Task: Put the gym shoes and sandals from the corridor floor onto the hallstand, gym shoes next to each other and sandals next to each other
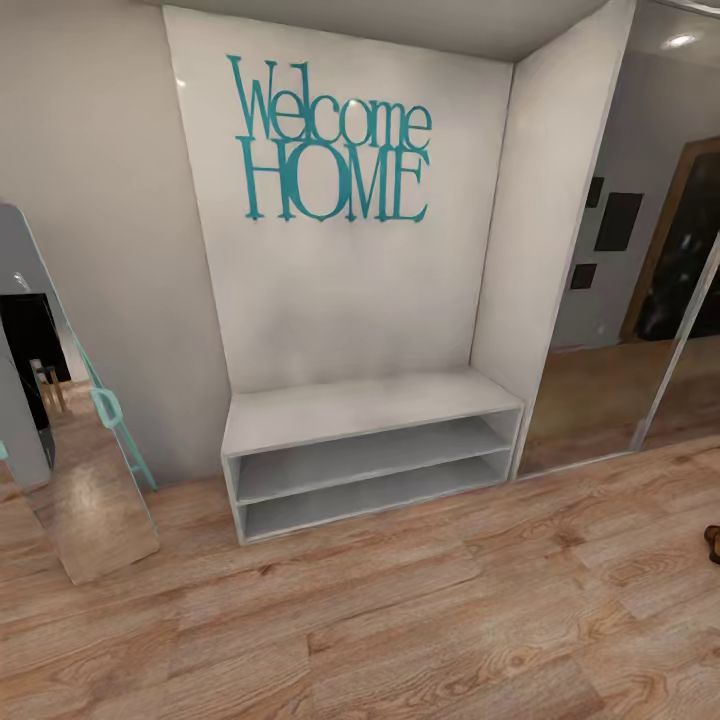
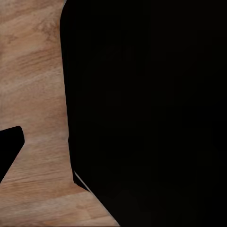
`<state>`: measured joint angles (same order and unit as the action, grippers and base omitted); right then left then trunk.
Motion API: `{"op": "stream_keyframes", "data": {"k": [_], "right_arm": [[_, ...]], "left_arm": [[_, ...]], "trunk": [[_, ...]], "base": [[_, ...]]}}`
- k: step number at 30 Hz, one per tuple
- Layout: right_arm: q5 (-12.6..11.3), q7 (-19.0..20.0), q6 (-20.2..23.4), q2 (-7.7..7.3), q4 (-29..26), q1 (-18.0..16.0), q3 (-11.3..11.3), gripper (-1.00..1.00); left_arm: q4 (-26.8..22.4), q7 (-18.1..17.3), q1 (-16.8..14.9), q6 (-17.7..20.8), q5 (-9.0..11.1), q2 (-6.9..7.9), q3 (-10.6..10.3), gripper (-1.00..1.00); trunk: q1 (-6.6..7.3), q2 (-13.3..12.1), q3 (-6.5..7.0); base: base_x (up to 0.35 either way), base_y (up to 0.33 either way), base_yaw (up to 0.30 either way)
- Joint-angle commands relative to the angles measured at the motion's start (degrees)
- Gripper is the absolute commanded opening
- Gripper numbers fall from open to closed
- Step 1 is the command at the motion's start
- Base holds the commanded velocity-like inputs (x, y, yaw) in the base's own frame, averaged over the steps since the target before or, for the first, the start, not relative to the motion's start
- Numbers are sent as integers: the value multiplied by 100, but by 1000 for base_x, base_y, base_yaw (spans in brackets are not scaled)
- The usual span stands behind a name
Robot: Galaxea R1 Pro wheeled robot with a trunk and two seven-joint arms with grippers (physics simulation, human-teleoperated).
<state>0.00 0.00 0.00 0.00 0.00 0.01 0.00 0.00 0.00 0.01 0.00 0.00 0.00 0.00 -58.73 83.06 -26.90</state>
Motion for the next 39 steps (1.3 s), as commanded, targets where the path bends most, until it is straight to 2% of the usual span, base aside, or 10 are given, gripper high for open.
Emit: {"op": "stream_keyframes", "data": {"k": [1,6,19,23,31,35,39], "right_arm": [[4,-18,-33,33,-33,-18,-1,100],[12,-44,-93,170,-183,-18,15,100],[12,-60,-188,202,-205,-18,25,100],[19,-63,-292,185,-256,-18,28,100],[22,-77,-549,-40,-515,-18,18,100],[4,-79,-677,-169,-644,-21,-5,100],[-8,-79,-806,-298,-774,-65,-89,100]], "left_arm": [[-13,-21,-4,-9,1,-15,14,100],[-7,-19,-2,-9,-10,-11,3,100],[-6,-18,0,-9,-9,-16,20,100],[-46,-18,0,-110,-15,-21,-4,100],[-305,-13,-13,-366,-26,116,-3,100],[-435,15,-146,-495,-10,233,6,100],[-566,48,-279,-623,76,259,11,100]], "trunk": [[0,2,-3],[0,2,-3],[0,2,-3],[0,2,-3],[0,2,-3],[0,2,-3],[0,2,-3]], "base": [[0,0,0],[0,0,0],[0,0,0],[0,0,0],[0,0,0],[0,0,0],[0,0,0]]}}
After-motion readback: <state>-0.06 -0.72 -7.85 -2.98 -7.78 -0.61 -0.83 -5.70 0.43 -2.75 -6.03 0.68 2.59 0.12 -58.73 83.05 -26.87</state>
